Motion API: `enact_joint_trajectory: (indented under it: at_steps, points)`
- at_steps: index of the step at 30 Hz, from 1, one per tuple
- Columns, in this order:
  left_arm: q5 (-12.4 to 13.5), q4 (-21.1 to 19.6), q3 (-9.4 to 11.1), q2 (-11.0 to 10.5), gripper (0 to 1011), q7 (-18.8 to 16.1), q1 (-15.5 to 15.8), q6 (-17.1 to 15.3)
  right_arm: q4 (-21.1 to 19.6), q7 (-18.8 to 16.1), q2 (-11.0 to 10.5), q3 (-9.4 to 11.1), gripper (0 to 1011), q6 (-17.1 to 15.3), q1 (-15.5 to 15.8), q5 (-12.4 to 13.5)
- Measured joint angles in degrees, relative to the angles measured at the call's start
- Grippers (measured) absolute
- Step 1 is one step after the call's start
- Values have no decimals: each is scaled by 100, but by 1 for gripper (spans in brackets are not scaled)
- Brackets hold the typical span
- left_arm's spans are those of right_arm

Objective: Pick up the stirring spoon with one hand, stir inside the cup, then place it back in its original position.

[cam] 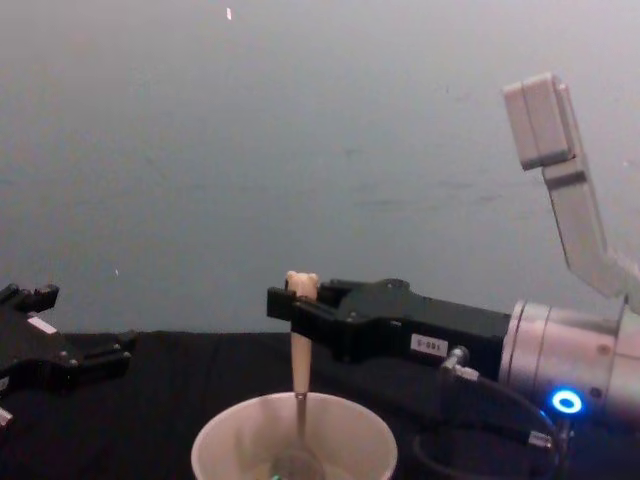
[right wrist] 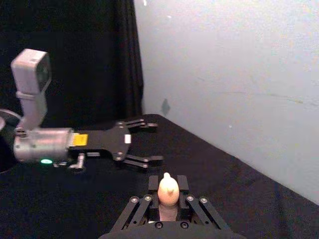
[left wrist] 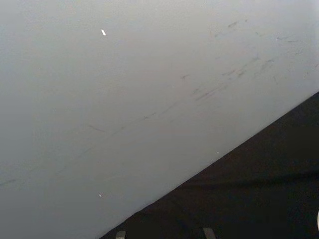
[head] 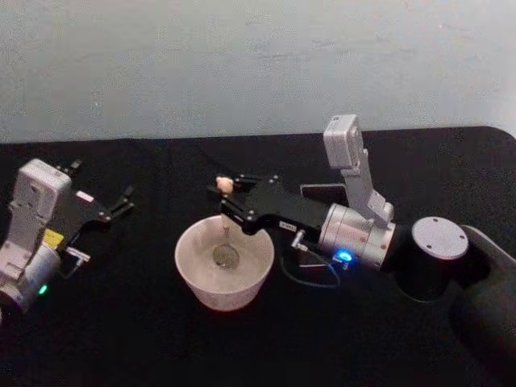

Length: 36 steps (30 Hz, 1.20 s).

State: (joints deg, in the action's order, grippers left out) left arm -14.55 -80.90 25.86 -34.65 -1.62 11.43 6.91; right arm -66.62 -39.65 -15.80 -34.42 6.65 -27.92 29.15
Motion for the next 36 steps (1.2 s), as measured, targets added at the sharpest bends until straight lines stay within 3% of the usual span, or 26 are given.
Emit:
enact_joint_trajectory:
  at_steps: [7, 21, 29, 36]
  points:
    - [0, 0, 0, 0, 1001, 0, 0, 0, 11, 63, -73, 81, 213, 5, 4, -65]
    - [0, 0, 0, 0, 1001, 0, 0, 0, -909, -135, -554, 139, 213, -239, 529, 158]
    - [0, 0, 0, 0, 1001, 0, 0, 0, -890, -204, -447, -62, 213, -282, 506, 195]
    - [0, 0, 0, 0, 1001, 0, 0, 0, -473, -130, -165, -177, 213, -236, 263, 151]
